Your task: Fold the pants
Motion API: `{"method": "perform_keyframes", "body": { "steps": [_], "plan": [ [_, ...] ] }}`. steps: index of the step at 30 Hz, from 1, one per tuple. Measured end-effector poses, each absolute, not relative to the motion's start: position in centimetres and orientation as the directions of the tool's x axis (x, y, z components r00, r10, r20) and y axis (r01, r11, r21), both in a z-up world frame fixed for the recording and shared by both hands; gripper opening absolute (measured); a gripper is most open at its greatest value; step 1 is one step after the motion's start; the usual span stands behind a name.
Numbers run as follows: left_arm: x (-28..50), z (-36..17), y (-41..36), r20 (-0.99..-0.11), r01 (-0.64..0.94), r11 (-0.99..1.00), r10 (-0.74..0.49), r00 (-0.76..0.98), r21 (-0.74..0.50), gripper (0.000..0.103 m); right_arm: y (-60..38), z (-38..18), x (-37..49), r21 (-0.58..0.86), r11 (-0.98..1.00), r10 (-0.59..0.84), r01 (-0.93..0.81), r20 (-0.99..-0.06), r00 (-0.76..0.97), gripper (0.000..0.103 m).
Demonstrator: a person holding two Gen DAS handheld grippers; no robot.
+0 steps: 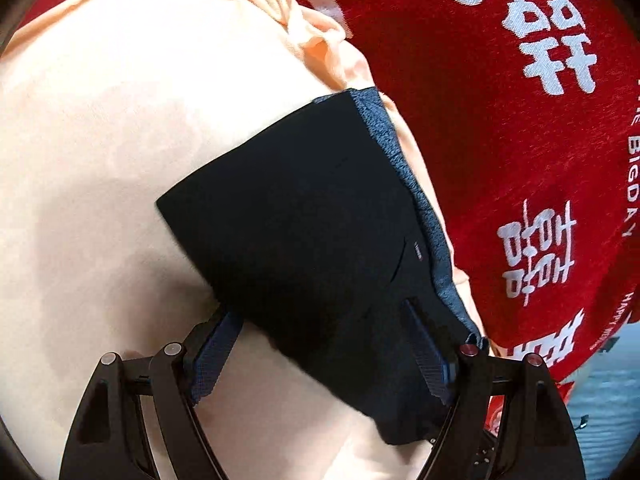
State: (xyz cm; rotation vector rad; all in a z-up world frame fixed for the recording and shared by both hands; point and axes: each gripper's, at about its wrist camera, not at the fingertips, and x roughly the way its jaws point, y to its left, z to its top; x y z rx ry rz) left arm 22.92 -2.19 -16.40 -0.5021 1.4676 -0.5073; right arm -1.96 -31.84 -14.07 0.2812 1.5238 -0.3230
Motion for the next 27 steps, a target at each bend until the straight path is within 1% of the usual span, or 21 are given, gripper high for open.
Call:
{"method": "perform_keyframes", "body": {
  "steps": [2,4,7,8,9,12,13,15,16,17,18,19,21,23,24,25,27],
  "plan": [
    [23.1,-16.5,-2.6,-0.786,0.011,0.787,-0.617,0.045,-0.617,0.088,-31.6,-14.1,-1.9,-0.024,0.926,-0.034,0.377,-0.999,0.020,0.062],
    [23.3,-16.2,-3.2,-0.785,0.010,0.786,-0.618,0.050,-0.618,0.088,-31.4,-14.2,-1.9,-0.026,0.926,-0.036,0.377,-0.999,0.019,0.062],
    [23.3,-14.5,-5.0,-0.785,0.120,0.787,-0.615,0.068,-0.606,0.088,-31.3,-14.2,-1.9,-0.023,0.926,-0.034,0.378,-0.999,0.021,0.062],
    [23.3,-14.3,-5.7,-0.800,0.158,0.798,-0.596,0.071,-0.581,0.088,-31.3,-14.3,-1.9,-0.021,0.926,-0.032,0.377,-0.999,0.021,0.062],
    [23.4,-14.7,-6.1,-0.815,0.162,0.812,-0.576,0.065,-0.561,0.088,-31.3,-14.3,-1.8,-0.020,0.926,-0.030,0.377,-0.999,0.021,0.062],
    [24.1,-16.6,-6.0,-0.829,0.076,0.830,-0.557,0.044,-0.553,0.088,-31.3,-14.3,-1.6,-0.017,0.927,-0.025,0.375,-1.000,0.017,0.062],
    [24.3,-16.7,-6.0,-0.829,0.049,0.831,-0.556,0.061,-0.554,0.088,-31.4,-14.3,-1.6,-0.014,0.927,-0.022,0.376,-1.000,0.018,0.062],
    [24.2,-16.4,-6.6,-0.851,0.050,0.854,-0.521,0.071,-0.518,0.088,-31.5,-14.2,-1.5,-0.007,0.928,-0.015,0.372,-1.000,0.020,0.062],
    [24.1,-16.2,-7.1,-0.870,0.069,0.873,-0.488,0.073,-0.483,0.081,-31.6,-14.1,-1.4,-0.006,0.930,-0.014,0.366,-1.000,0.018,0.062],
    [23.9,-15.9,-7.9,-0.904,0.107,0.906,-0.418,0.088,-0.409,0.072,-31.7,-13.7,-1.3,-0.008,0.933,-0.015,0.361,-1.000,0.017,0.062],
    [23.8,-15.7,-8.4,-0.926,0.138,0.927,-0.364,0.099,-0.350,0.050,-31.7,-13.2,-1.2,-0.010,0.933,-0.020,0.359,-1.000,0.022,0.062],
    [23.7,-15.5,-8.9,-0.943,0.183,0.939,-0.314,0.109,-0.292,0.041,-31.9,-12.3,-0.9,-0.008,0.934,-0.024,0.357,-0.999,0.040,0.062],
    [23.3,-14.7,-9.5,-0.945,0.226,0.938,-0.298,0.133,-0.264,0.036,-32.6,-10.5,-0.2,0.016,0.931,-0.014,0.365,-0.997,0.081,0.062],
    [22.4,-13.6,-10.7,-0.950,0.309,0.933,-0.250,0.187,-0.184,0.034,-33.7,-8.4,1.2,0.070,0.922,0.024,0.381,-0.992,0.125,0.063],
    [21.5,-12.9,-11.6,-0.947,0.364,0.923,-0.222,0.232,-0.127,0.033,-34.2,-7.6,2.0,0.103,0.917,0.054,0.385,-0.989,0.137,0.067],
    [20.5,-12.2,-12.5,-0.938,0.421,0.905,-0.199,0.284,-0.064,0.033,-34.7,-6.8,3.1,0.143,0.911,0.093,0.386,-0.985,0.145,0.075],
    [18.8,-11.5,-13.7,-0.917,0.495,0.869,-0.178,0.356,0.023,0.033,-35.4,-5.6,5.9,0.230,0.897,0.186,0.378,-0.971,0.151,0.078]
  ]
}}
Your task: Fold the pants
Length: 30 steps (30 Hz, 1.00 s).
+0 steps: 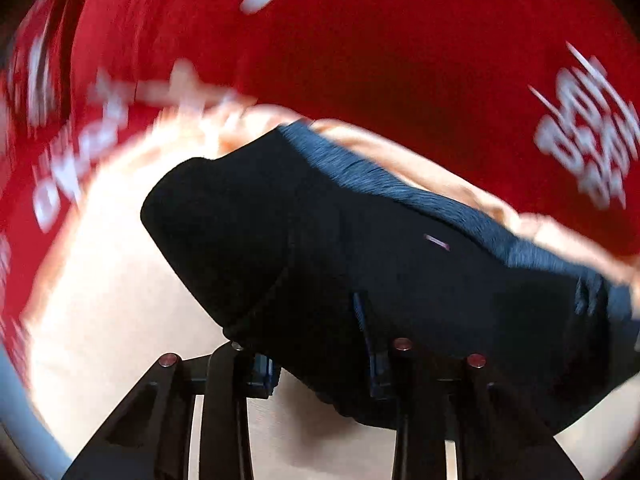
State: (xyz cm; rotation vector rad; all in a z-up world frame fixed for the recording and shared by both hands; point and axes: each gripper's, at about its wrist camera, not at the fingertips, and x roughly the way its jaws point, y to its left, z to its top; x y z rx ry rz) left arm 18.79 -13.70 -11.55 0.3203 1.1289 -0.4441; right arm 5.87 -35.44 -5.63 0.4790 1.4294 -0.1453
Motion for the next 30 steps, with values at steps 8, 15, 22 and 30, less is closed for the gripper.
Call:
{"method": "perform_keyframes", "body": {
  "steps": [8,15,22,30],
  "plan": [
    [14.8,-10.9,-16.4,-0.852,0.634,0.736,-0.155,0.500,0.238,0.033,-31.8,-4.8,18.7,0.428,0.876,0.432,0.221,-0.901,0.030,0.084],
    [14.5,-11.1,-16.8,-0.835,0.642,0.715,-0.151,0.529,0.277,0.033,-23.3,-6.6,24.9,0.440,0.894,0.449,0.087,-0.882,-0.145,0.088],
    [13.4,-10.6,-17.1,-0.821,0.641,0.709,-0.157,0.548,0.293,0.033,-20.8,-10.8,24.9,0.343,0.938,0.345,0.055,-0.901,-0.261,0.032],
    [10.3,-7.4,-19.0,-0.791,0.693,0.653,-0.232,0.566,0.305,0.033,-26.4,-6.9,20.6,0.449,0.884,0.459,0.127,-0.886,-0.067,0.018]
  ]
}}
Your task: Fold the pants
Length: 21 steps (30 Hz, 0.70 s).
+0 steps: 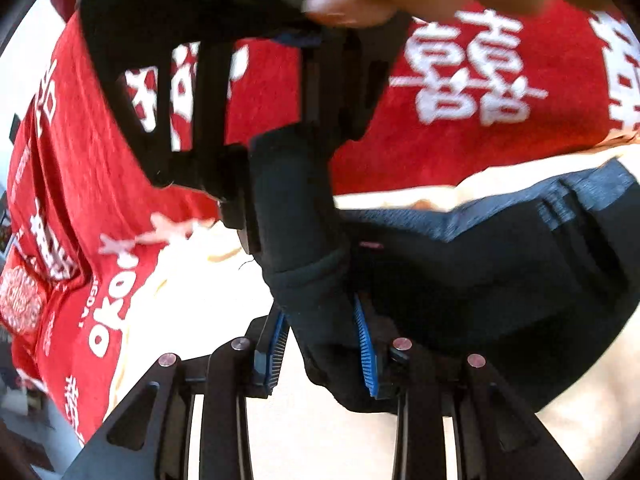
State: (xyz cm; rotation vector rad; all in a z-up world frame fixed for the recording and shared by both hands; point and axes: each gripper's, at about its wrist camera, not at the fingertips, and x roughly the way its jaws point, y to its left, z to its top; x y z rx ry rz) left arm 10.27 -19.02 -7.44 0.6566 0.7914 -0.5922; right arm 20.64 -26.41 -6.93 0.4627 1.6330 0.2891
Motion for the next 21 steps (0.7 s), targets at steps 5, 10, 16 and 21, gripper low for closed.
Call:
{"method": "perform_keyframes", "body": {
  "steps": [5,10,16,21],
  "plan": [
    [7.1,-4.1,-22.3,-0.777,0.743,0.603,-0.306,0.550,0.289,0.033,-31.8,-3.0,16.2,0.533,0.824,0.528,0.190,-0.845,0.083,0.018],
    [2.9,-1.3,-26.1,-0.779,0.806,0.539,-0.384,0.495,0.245,0.033,-37.3,-0.2,10.0,0.589,0.771,0.549,0.243,-0.807,0.217,0.018],
    [-3.9,-0.5,-32.3,-0.793,0.879,0.413,-0.441,0.420,0.236,0.033,-45.1,0.4,0.2,0.643,0.686,0.536,0.340,-0.763,0.362,0.018],
    [-8.9,-2.3,-37.6,-0.824,0.910,0.336,-0.424,0.377,0.243,0.033,-50.7,-1.6,-6.0,0.674,0.610,0.524,0.416,-0.737,0.427,0.018]
  ]
}}
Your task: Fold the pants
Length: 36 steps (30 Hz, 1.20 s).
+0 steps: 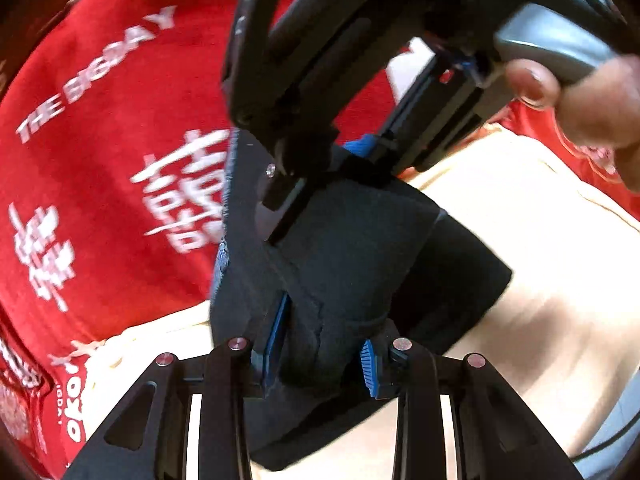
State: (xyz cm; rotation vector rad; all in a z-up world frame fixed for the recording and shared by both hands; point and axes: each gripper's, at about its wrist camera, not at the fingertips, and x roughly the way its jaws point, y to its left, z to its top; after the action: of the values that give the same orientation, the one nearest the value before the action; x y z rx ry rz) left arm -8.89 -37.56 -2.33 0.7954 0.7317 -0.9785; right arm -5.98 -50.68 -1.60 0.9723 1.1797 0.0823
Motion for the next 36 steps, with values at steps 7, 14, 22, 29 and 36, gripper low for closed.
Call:
{"method": "perform_keyframes", "body": {
  "steps": [7,14,22,29,36],
  "plan": [
    [-13.1,-6.4,-42.3,-0.860,0.926,0.256,-0.364,0.358,0.277,0.033,-55.6,-6.7,-11.5,0.723,0.490,0.543,0.487,-0.690,0.479,0.018],
    [-16.2,-9.3,-43.3,-0.872,0.929,0.203,-0.330,0.362,0.309,0.033,-57.0,-10.9,-14.6,0.722,0.442,0.542,0.532,-0.687,0.483,0.018],
    [-15.5,-10.0,-42.9,-0.903,0.940,0.188,-0.276,0.330,0.286,0.065,-56.7,-13.7,-15.3,0.656,0.452,0.502,0.604,-0.747,0.435,0.020],
    [-12.6,-7.6,-39.7,-0.940,0.953,0.260,-0.258,0.225,0.157,0.066,-55.4,-11.5,-15.4,0.542,0.555,0.393,0.632,-0.840,0.375,0.026],
    [-6.0,-6.5,-36.2,-0.969,0.872,0.488,-0.196,0.151,0.037,0.066,-52.3,-8.4,-16.0,0.289,0.690,0.128,0.664,-0.951,0.282,0.033]
  ]
}}
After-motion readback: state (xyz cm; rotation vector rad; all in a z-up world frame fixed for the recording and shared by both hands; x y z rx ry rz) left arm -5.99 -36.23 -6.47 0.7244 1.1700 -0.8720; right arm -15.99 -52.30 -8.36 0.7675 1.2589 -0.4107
